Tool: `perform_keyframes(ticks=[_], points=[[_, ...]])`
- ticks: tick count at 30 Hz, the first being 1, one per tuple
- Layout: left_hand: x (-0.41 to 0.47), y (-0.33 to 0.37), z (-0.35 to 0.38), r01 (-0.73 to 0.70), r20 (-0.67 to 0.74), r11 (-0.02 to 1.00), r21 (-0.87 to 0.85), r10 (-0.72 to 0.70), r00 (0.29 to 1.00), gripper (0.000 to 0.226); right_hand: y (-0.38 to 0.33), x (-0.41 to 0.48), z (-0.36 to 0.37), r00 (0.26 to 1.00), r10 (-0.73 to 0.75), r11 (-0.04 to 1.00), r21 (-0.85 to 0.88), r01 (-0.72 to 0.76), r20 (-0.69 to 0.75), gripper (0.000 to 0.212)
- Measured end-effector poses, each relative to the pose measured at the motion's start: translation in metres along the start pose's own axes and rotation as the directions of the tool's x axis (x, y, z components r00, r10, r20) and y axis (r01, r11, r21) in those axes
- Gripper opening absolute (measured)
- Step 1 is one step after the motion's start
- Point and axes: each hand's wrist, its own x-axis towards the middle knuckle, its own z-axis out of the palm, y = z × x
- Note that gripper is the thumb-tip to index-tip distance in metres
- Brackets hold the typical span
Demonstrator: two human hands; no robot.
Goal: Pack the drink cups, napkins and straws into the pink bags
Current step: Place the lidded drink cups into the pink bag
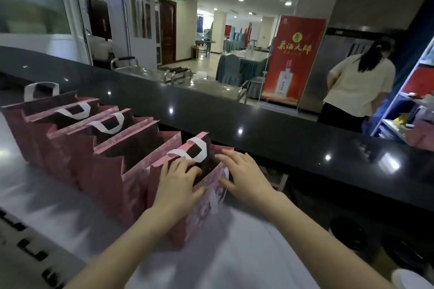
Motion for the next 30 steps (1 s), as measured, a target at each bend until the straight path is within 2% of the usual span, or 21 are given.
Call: perform_keyframes(ticks=[6, 9, 12, 16, 22, 28, 30], points=[[-0.005, -0.013, 0.016, -0.049, -0.036, 0.997, -0.06, 0.047, 0.998, 0.015, 0.008, 0.028, 0.031, 0.997, -0.06, 0.994, -0.088, 0.065, 0.058, 0.058], [-0.006, -0.012, 0.016, -0.098, -0.103, 0.992, -0.082, 0.09, 0.991, 0.007, 0.017, 0.03, 0.036, 0.99, -0.128, 0.978, -0.157, 0.137, 0.066, 0.047], [-0.009, -0.009, 0.02, -0.179, -0.132, 0.979, -0.099, 0.165, 0.977, 0.009, 0.028, 0.021, 0.035, 0.986, -0.16, 0.97, -0.18, 0.166, 0.049, 0.03], [-0.015, -0.004, 0.024, -0.247, -0.15, 0.959, -0.14, 0.227, 0.962, 0.01, 0.046, -0.01, 0.026, 0.991, -0.135, 0.983, -0.13, 0.133, -0.003, 0.014], [-0.021, 0.036, 0.036, -0.353, -0.151, 0.903, -0.247, 0.324, 0.934, 0.01, 0.072, -0.079, 0.003, 0.998, -0.062, 0.991, -0.119, 0.062, 0.009, 0.017], [-0.016, 0.087, 0.045, -0.407, -0.125, 0.862, -0.303, 0.387, 0.913, 0.01, 0.097, -0.142, -0.02, 0.996, -0.004, 0.994, -0.108, -0.006, -0.095, 0.01], [-0.013, 0.099, 0.047, -0.412, -0.124, 0.87, -0.271, 0.393, 0.911, 0.011, 0.103, -0.156, -0.023, 0.996, 0.03, 0.993, -0.112, -0.039, -0.084, 0.02]])
